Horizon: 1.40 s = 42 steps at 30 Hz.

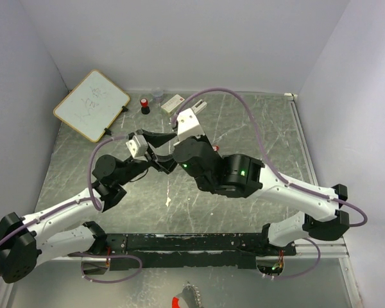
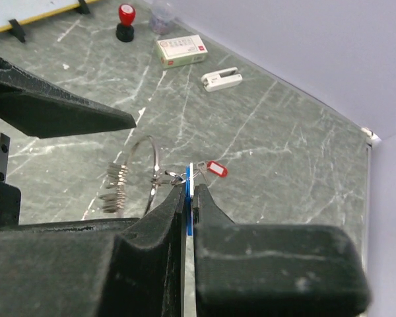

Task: Remove the keys from the keyring

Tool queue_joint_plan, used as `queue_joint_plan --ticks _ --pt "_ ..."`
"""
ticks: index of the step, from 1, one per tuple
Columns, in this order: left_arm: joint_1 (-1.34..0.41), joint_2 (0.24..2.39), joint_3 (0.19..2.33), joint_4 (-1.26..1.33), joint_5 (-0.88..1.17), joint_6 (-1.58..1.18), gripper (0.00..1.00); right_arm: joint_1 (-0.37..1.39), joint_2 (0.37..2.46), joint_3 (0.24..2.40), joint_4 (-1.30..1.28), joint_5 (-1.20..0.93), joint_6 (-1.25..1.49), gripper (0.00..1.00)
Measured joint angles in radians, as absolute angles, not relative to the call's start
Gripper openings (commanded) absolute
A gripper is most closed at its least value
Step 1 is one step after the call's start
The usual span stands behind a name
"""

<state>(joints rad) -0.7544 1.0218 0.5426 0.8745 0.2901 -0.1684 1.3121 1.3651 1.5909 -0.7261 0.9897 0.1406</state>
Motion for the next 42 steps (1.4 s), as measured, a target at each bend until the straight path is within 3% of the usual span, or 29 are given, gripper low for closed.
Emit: queue_joint_plan --ticks 13,28,42 --pt "-0.883 1.040 0.490 1.004 0.086 -0.043 0.85 1.325 1.433 1.642 -0.808 1.024 0.172 0.00" --pt "-0.980 1.187 0.491 1.158 -0.085 0.076 0.70 1.338 1.443 1.644 -0.813 1.026 0.178 0.00" --pt "-1.047 1.285 0.491 1.333 -0.243 0.198 0.65 1.354 1.435 1.642 -0.813 1.030 0.181 0.00"
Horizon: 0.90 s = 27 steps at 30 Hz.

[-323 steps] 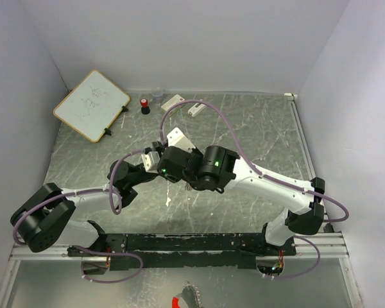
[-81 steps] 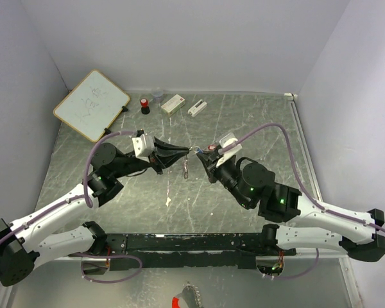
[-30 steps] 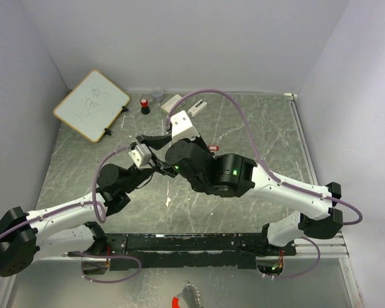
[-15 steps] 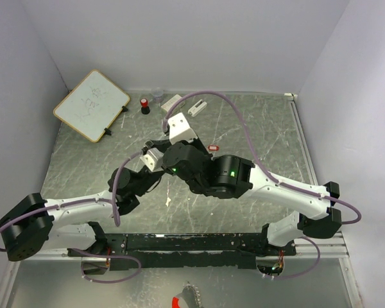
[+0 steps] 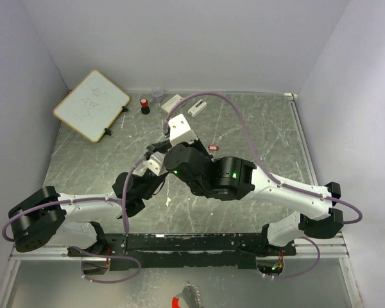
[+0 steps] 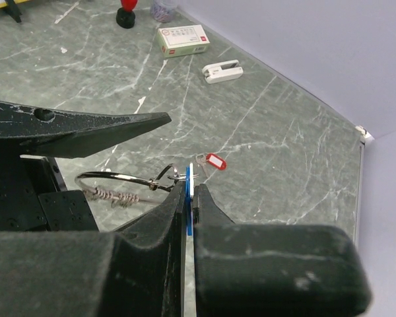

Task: Remove the keys from the keyring

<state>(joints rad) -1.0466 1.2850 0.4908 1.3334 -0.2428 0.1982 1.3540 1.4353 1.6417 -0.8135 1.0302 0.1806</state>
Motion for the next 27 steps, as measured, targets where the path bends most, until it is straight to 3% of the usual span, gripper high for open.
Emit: queue_joint_plan --ticks 27 --pt "-1.058 1.286 0.489 1.393 -0.231 0.244 0.48 1.358 1.403 1.608 -0.783 1.038 0.182 0.00"
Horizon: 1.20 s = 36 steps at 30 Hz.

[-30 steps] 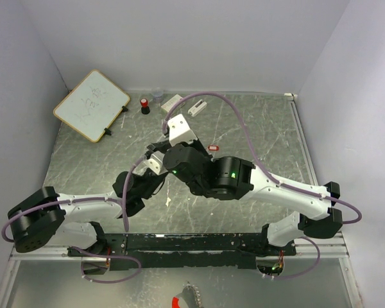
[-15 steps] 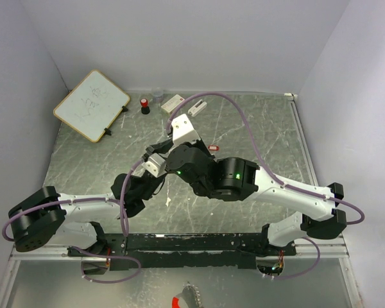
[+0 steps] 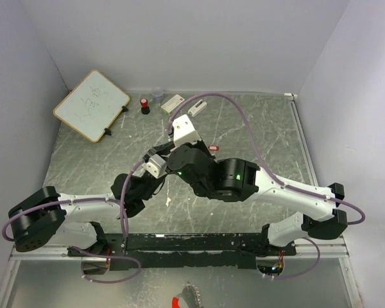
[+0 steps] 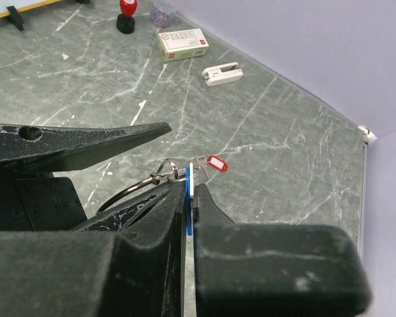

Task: Remove the keys from the keyring

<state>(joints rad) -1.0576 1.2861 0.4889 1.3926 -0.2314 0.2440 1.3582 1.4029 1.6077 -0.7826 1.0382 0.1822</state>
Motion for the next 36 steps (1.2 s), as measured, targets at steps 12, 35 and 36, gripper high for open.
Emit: queue_joint_plan --ticks 12,35,36 --pt "-1.058 1.281 0.487 1.380 -0.206 0.247 0.46 1.359 1.377 1.585 -0.768 1.048 0.178 0.00" --pt "-1.059 1.279 0.485 1.354 -0.155 0.247 0.24 1.359 1.371 1.576 -0.767 1.048 0.178 0.00" --pt "-1.058 1.279 0.485 1.354 -0.153 0.247 0.22 1.359 1.370 1.576 -0.767 1.048 0.178 0.00"
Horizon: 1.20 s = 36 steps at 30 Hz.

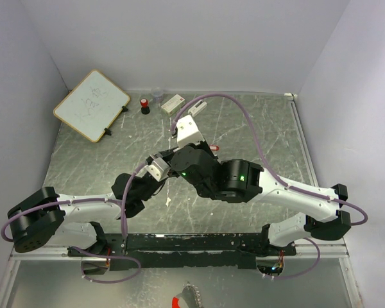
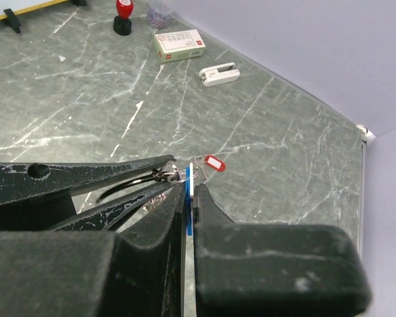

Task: Remove the keys from the keyring

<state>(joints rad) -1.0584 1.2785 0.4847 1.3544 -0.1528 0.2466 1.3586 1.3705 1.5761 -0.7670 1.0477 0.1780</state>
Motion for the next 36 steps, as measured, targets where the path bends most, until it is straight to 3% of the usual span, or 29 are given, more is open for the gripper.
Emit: queue_joint_plan --ticks 5,19,26,32,36 --pt "-1.059 1.275 0.482 1.354 -0.149 0.247 0.18 1.359 1.366 1.568 -0.753 1.048 0.176 0.00" --pt "-1.060 1.268 0.463 1.383 -0.131 0.246 0.27 1.359 1.364 1.564 -0.752 1.047 0.178 0.00" --pt "-1.060 1.266 0.463 1.383 -0.126 0.246 0.26 1.359 1.364 1.564 -0.752 1.047 0.178 0.00" --pt "-1.060 1.266 0.463 1.383 -0.125 0.245 0.20 1.359 1.364 1.564 -0.753 1.047 0.179 0.00" --pt "-1.060 1.266 0.463 1.383 -0.125 0.243 0.09 1.359 1.364 1.563 -0.752 1.047 0.179 0.00"
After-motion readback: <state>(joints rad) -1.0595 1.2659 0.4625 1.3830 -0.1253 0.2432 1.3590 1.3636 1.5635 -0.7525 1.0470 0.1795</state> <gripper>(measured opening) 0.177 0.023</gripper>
